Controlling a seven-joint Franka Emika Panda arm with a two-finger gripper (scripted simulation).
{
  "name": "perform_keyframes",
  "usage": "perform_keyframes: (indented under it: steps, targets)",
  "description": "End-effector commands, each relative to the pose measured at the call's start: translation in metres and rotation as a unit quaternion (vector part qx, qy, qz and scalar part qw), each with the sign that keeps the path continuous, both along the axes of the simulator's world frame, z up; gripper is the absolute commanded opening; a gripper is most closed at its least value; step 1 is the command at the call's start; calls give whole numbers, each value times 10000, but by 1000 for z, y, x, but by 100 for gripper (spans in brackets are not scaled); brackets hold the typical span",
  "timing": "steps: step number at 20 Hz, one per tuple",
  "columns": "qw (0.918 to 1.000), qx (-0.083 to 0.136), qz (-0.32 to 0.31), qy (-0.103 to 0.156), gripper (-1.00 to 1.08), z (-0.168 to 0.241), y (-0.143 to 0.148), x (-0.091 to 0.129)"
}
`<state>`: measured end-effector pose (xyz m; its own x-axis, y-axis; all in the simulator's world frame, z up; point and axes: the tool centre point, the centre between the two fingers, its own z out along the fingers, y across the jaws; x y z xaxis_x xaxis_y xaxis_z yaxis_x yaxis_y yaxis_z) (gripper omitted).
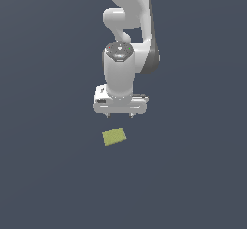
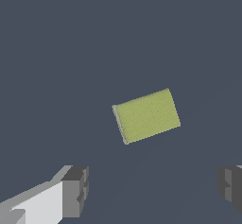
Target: Pick up the object and move it to a goal position.
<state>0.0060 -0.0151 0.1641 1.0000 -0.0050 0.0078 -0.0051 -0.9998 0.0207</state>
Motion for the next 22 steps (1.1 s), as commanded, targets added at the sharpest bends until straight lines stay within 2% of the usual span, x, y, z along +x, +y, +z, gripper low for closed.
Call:
perform_keyframes:
  steps: [1, 10, 16, 22]
  targets:
    - [10000, 0, 0, 0, 100, 0, 0, 0]
    - [9998, -79, 59, -181, 100, 18, -14, 10]
    - [9998, -79, 57, -182, 100, 18, -14, 10]
    - [9996, -51, -219, -175, 100, 12, -14, 12]
